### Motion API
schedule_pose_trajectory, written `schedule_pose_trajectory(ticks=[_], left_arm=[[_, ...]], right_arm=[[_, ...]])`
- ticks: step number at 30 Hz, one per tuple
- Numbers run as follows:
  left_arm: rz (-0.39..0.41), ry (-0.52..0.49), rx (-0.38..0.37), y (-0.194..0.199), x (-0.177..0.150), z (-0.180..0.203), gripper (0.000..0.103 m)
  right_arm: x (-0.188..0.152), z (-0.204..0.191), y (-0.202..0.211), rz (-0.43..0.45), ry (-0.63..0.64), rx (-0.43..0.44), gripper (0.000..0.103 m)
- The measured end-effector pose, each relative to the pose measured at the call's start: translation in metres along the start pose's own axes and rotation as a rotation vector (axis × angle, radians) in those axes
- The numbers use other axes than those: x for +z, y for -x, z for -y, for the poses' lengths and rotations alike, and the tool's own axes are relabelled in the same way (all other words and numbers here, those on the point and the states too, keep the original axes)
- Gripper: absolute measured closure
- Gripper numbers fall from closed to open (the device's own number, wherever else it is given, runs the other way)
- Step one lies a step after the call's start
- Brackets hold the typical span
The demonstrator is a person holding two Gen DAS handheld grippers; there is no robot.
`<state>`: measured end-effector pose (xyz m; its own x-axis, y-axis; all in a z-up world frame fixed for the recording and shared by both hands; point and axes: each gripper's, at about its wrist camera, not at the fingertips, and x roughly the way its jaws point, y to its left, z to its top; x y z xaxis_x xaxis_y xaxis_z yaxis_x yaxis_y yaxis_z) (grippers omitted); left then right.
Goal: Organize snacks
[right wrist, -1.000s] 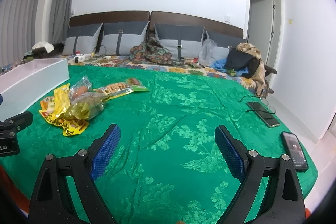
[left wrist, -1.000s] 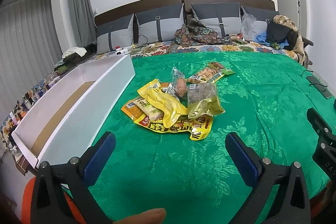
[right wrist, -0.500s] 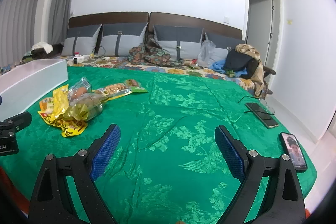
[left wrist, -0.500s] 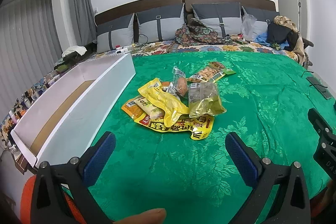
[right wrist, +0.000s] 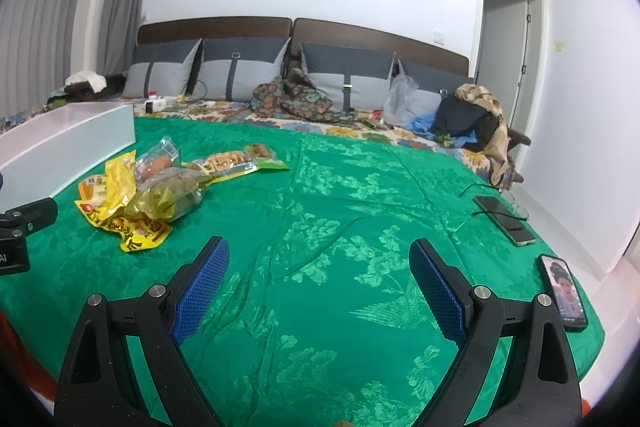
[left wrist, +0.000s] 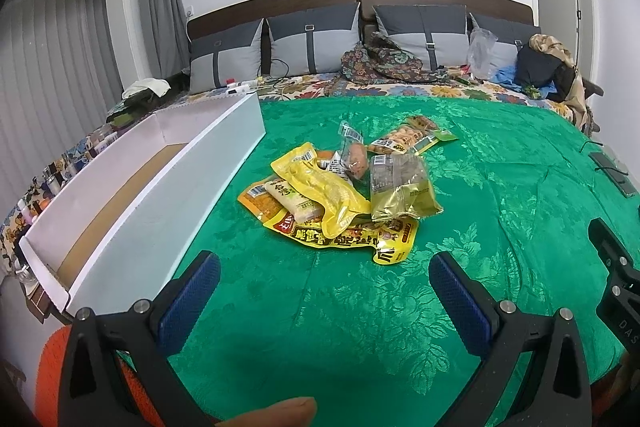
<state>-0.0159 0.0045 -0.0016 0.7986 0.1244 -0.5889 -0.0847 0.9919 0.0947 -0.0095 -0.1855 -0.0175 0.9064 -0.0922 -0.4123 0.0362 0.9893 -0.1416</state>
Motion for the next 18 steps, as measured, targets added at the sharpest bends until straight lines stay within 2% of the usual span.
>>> schedule_pose_trajectory(ticks=[18], left_arm=[[-0.007,-0.006,-0.009,0.0006,-0.0035,0.0018,0.0]], right_arm=[[-0.0009,0.002,0.0026,0.005,0.003,-0.007,0.009]])
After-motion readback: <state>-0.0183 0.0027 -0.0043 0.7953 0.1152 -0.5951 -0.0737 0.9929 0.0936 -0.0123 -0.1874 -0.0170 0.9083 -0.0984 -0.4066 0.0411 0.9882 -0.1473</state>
